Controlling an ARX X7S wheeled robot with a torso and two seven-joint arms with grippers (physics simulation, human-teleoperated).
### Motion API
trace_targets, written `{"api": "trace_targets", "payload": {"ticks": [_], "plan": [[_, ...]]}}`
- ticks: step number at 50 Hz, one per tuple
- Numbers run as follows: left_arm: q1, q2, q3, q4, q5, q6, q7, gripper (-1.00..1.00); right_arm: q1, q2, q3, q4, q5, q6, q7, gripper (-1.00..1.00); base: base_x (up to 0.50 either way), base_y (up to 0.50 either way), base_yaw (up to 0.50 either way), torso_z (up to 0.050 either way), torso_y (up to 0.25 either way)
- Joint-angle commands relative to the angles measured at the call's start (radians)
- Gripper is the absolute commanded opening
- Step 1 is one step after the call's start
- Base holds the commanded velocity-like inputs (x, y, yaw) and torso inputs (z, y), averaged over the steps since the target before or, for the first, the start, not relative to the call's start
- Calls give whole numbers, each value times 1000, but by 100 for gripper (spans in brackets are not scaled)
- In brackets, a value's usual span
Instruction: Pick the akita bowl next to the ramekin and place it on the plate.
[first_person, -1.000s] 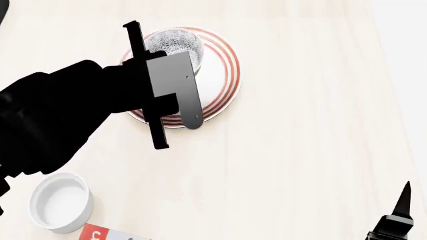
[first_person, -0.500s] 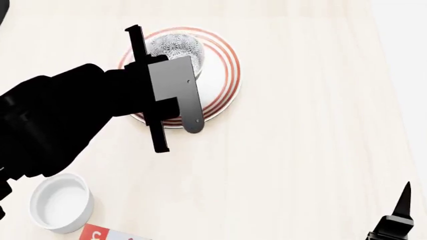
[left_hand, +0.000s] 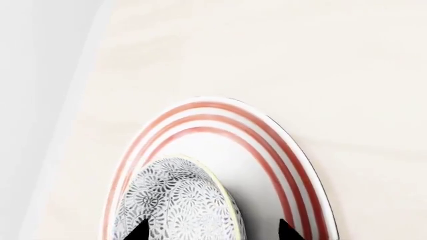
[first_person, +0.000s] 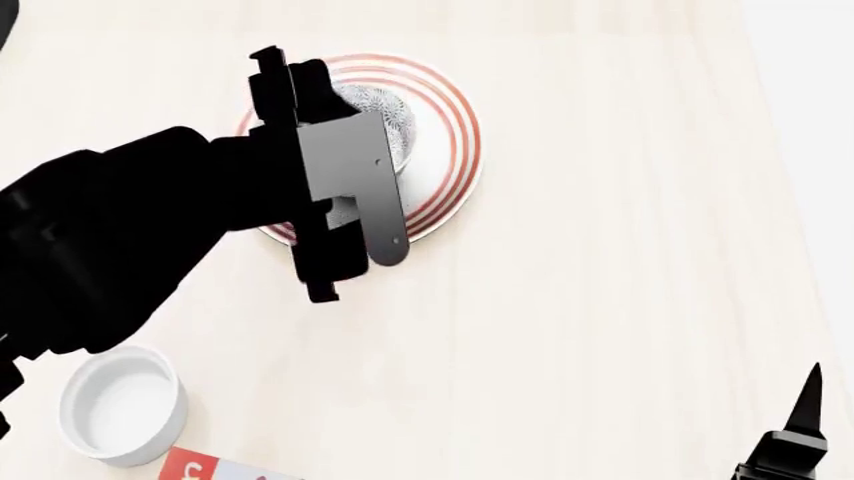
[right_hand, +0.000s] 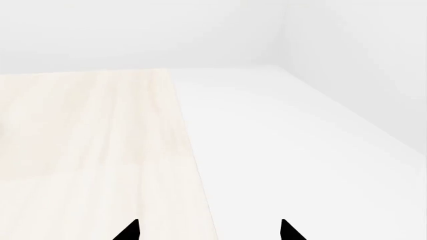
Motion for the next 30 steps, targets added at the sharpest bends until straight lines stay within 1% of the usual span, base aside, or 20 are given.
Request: {"api": "trace_targets", "payload": {"ticks": [1,8,16,20,27,30], "plan": [[-4,-12,-2,32,1,-23,-9,100,-1,1,-1,-2,2,1,3,100,0,0,0,0,0],[-5,-10,-2,27,2,-19,-11,100,-1,-1,-2,7,-2,-8,0,100,0,0,0,0,0],[-20,-36,-6,95,-3,-64,-14,100,0,2,-3,3,1,-4,2,100,0,0,0,0,0],[-33,-31,-11,83,-3,-58,-14,100,-1,3,-2,1,2,-2,3,100,0,0,0,0,0],[-40,-54,-14,151,-7,-96,-24,100,-1,4,-2,0,3,-2,6,100,0,0,0,0,0],[-42,-45,-16,133,-5,-81,-24,100,0,3,-4,6,1,-7,4,100,0,0,0,0,0]]}}
